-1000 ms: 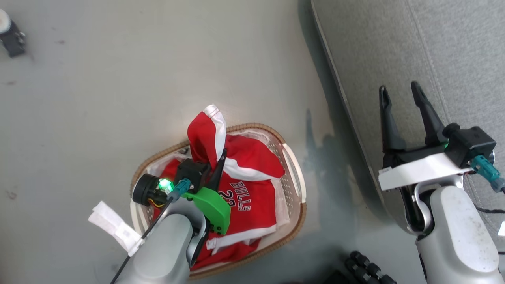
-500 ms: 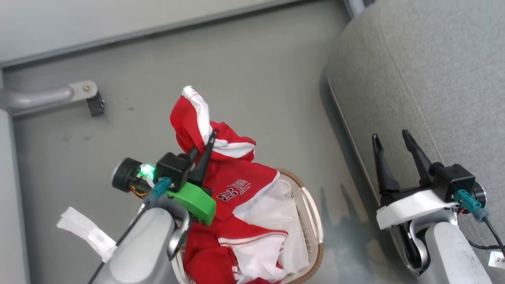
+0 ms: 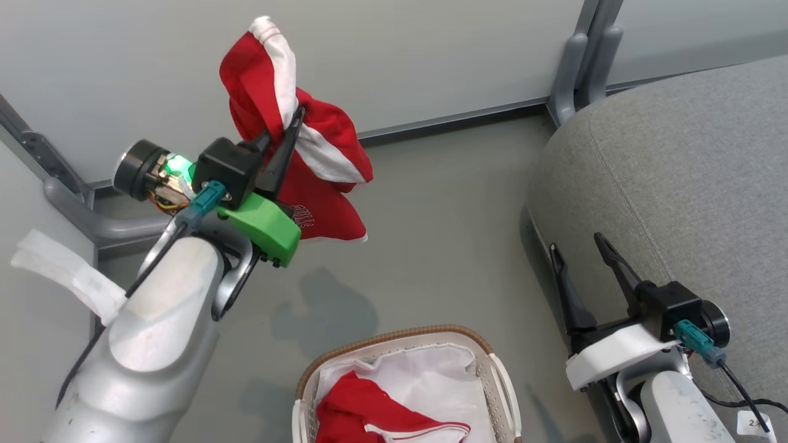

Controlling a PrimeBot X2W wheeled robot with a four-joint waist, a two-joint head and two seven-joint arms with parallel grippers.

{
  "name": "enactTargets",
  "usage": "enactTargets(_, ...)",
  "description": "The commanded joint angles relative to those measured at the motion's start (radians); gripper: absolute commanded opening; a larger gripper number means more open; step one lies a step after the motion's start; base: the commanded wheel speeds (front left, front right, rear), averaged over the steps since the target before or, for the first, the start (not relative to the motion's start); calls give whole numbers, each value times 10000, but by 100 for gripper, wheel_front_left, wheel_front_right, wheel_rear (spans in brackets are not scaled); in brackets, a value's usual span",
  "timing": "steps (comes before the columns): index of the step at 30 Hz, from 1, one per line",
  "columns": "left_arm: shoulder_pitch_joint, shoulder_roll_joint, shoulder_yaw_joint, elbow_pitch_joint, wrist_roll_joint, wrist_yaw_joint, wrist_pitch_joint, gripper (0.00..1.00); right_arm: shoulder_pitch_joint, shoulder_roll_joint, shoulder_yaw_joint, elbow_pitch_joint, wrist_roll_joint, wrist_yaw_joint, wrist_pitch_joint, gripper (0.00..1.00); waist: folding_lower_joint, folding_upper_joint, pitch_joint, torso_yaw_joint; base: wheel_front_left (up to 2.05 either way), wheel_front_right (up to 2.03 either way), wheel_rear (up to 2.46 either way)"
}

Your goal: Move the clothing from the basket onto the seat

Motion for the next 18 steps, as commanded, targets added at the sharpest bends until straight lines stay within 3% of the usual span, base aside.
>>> enactTargets(1,-281,152,-36,-78,-116,-48,121,0,92,-40,119,-26,-104,-6,-21,100,1,0,-406,146,0,0,0)
enactTargets(8,-1245,432,-337,-359,-405,-64,588,0,-139,-40,781,-56,-228,-6,-21,100,1,0,-686,197,0,0,0)
enactTargets(18,-1880,303,-932,-966,-947,-65,1056,0,-799,-42,2287,-149,13,-6,-21,100,1,0,-983,393,0,0,0)
